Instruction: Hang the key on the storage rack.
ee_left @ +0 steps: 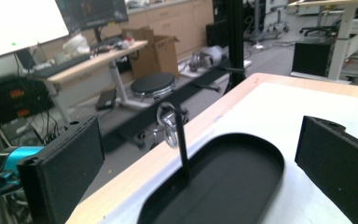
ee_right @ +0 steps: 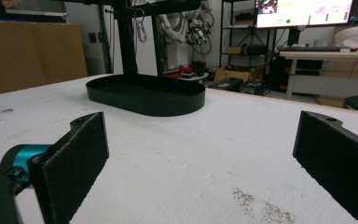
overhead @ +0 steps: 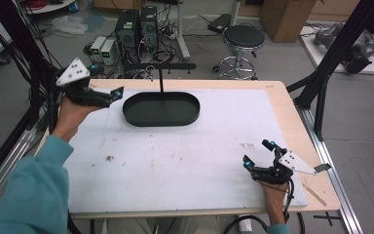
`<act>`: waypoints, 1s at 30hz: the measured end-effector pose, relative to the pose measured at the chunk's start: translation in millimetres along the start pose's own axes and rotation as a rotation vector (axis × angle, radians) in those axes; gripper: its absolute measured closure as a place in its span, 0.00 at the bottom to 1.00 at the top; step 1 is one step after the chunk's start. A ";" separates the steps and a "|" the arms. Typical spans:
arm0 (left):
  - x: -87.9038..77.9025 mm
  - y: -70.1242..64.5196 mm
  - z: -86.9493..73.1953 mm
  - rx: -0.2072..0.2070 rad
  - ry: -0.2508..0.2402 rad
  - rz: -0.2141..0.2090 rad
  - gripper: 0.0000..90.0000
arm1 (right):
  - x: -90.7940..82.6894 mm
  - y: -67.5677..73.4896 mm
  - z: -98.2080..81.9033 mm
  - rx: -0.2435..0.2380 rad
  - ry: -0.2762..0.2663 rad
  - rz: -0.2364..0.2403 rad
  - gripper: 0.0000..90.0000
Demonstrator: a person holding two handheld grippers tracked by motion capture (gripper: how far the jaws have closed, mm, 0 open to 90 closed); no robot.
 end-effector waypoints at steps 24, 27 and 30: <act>-91.1 -78.0 -138.6 -0.166 -0.158 0.025 0.02 | -0.3 2.4 -0.3 -0.013 0.002 -0.006 0.03; -90.9 -82.8 -148.9 -0.156 -0.129 0.027 0.02 | -0.4 2.5 -0.3 -0.015 0.002 -0.008 0.03; -87.7 -86.3 -156.4 -0.149 -0.106 0.016 0.02 | -0.4 2.2 -0.3 -0.010 0.003 -0.009 0.03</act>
Point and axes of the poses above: each handheld gripper's, and its own axes: x roughly forward along the jaws, z roughly out of its top, y roughly to its left, the point moved 4 cm from there along x, roughly forward along the jaws, and after that the axes turned 4 degrees about -z, right-handed, at the moved point
